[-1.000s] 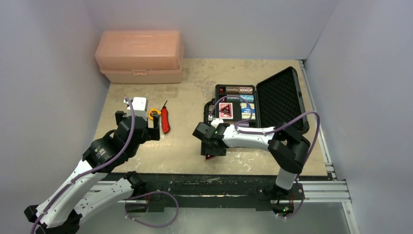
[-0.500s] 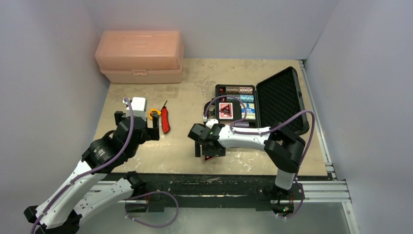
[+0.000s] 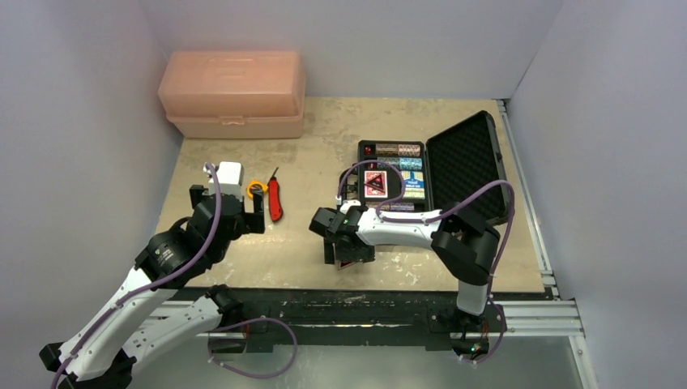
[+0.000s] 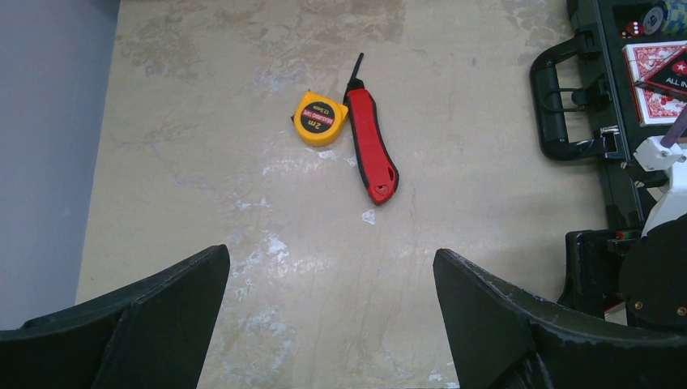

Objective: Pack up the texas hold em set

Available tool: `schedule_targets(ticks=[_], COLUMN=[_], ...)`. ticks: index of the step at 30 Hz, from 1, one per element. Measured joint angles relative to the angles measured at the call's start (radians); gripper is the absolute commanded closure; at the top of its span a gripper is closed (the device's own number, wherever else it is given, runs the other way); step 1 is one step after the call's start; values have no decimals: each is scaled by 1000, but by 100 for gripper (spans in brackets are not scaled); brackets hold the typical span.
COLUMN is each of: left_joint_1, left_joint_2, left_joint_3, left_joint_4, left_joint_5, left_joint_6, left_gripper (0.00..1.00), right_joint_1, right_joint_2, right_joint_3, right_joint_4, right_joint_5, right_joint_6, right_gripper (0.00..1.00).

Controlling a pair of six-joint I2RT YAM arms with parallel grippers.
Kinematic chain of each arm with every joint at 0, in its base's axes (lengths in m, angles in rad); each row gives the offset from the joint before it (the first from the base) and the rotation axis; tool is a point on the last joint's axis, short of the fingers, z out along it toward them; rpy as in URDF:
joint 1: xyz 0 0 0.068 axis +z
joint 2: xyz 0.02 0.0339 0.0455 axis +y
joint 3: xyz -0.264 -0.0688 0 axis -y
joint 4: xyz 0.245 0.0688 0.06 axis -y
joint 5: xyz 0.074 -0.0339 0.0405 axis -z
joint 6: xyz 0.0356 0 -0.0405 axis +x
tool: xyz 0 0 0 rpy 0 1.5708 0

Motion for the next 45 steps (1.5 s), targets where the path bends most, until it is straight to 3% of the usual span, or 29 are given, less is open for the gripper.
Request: schedule_targets(ticks=[24, 40, 45], left_joint_1=[0, 0, 0], left_joint_2=[-6, -10, -10], left_joint_3=[0, 0, 0], left_joint_4=[0, 0, 0], left_joint_5=[0, 0, 0], left_joint_6=[0, 0, 0], left_gripper=[3, 3, 3], right_joint_1=[1, 2, 2], right_joint_2=[13, 13, 13], right_joint_3=[16, 16, 16], right_joint_4=[-18, -3, -1], right_joint_5=[30, 27, 26], right_joint_6=[-9, -29, -33], right_gripper=[18, 31, 40])
